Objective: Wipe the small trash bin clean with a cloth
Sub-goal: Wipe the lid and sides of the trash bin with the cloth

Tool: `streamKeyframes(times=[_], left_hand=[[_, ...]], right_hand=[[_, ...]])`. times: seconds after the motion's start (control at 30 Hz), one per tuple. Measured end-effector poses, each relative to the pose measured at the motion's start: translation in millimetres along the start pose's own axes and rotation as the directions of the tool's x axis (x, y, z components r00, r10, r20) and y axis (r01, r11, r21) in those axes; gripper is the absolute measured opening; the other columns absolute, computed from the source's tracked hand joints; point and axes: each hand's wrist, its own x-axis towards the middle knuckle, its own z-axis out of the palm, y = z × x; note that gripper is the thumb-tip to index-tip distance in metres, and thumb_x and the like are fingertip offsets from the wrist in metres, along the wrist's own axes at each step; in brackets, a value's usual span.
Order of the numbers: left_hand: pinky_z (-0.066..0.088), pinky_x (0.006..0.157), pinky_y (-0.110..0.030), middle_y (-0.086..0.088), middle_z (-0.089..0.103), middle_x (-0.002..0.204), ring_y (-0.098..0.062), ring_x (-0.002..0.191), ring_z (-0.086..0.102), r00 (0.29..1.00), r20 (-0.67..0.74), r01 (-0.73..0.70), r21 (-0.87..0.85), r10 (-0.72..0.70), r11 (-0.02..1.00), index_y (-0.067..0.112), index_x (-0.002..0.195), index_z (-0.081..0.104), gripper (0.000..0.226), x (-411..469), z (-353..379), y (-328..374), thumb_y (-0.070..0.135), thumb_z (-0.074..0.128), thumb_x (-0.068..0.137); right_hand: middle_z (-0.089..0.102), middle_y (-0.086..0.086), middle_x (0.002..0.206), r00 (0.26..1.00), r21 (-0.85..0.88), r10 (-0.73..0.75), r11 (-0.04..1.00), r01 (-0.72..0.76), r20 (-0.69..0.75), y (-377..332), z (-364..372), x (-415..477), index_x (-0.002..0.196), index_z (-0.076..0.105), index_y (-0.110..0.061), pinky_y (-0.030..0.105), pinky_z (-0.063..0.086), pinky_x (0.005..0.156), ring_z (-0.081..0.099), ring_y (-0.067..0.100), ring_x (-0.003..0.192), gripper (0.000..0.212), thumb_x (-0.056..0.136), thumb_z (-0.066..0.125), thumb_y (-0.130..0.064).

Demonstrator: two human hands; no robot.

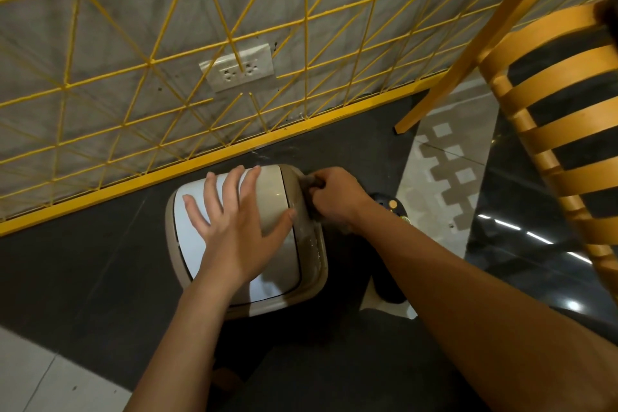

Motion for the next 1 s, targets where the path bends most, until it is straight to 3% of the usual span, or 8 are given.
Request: streamKeyframes(times=[0.23, 0.47, 0.53, 0.77, 1.0], left_hand=[[-0.014, 0.11, -0.049, 0.002, 0.017, 0.151, -0.022, 0.142, -0.006, 1.0, -0.019, 0.004, -0.01, -0.004, 1.0, 0.028, 0.141, 0.022, 0.073, -1, 1, 0, 0.058, 0.047, 0.08], [-0.011, 0.11, -0.051, 0.003, 0.018, 0.15, -0.024, 0.142, -0.003, 0.999, -0.028, 0.02, 0.003, -0.02, 1.0, 0.026, 0.141, 0.023, 0.073, 1, 2, 1, 0.058, 0.05, 0.08], [-0.011, 0.11, -0.051, 0.003, 0.018, 0.15, -0.024, 0.142, -0.004, 1.0, -0.022, 0.02, 0.002, -0.02, 1.0, 0.026, 0.14, 0.023, 0.074, 1, 2, 1, 0.058, 0.05, 0.08], [-0.013, 0.11, -0.05, 0.004, 0.017, 0.15, -0.023, 0.142, -0.006, 1.0, -0.003, 0.012, -0.016, -0.012, 1.0, 0.028, 0.141, 0.021, 0.074, 1, 0, 0, 0.058, 0.05, 0.08], [-0.014, 0.11, -0.049, 0.004, 0.016, 0.151, -0.021, 0.142, -0.007, 1.0, 0.001, 0.017, -0.028, -0.017, 0.999, 0.028, 0.141, 0.021, 0.073, -1, -3, 2, 0.058, 0.048, 0.08]], right_hand=[[0.063, 0.017, 0.114, 0.996, -0.203, -0.074, 0.976, 0.082, 0.05, -29, -8, 24, 0.116, 0.061, -0.004, 0.037, 0.051, 0.089, 0.059, 0.03, 0.104, 0.03, 0.089, 0.048, -0.006], [0.066, 0.013, 0.111, 0.999, -0.008, -0.022, 1.0, 0.022, 0.033, 14, 0, -17, 0.112, 0.063, -0.013, 0.034, 0.048, 0.09, 0.058, 0.028, 0.106, 0.029, 0.089, 0.047, -0.005], [0.066, 0.01, 0.113, 0.999, -0.013, -0.034, 0.999, 0.034, 0.01, 20, 4, -23, 0.115, 0.063, -0.016, 0.03, 0.045, 0.09, 0.057, 0.025, 0.109, 0.032, 0.089, 0.047, -0.005], [0.065, 0.014, 0.111, 0.995, -0.104, -0.087, 0.991, 0.081, -0.046, -10, -4, 9, 0.111, 0.065, -0.011, 0.037, 0.05, 0.09, 0.059, 0.028, 0.104, 0.029, 0.088, 0.049, -0.002], [0.061, 0.011, 0.124, 0.954, -0.374, -0.237, 0.881, 0.29, 0.181, -40, -11, 35, 0.118, 0.062, -0.01, 0.029, 0.042, 0.096, 0.054, 0.024, 0.116, 0.039, 0.085, 0.047, 0.004]])
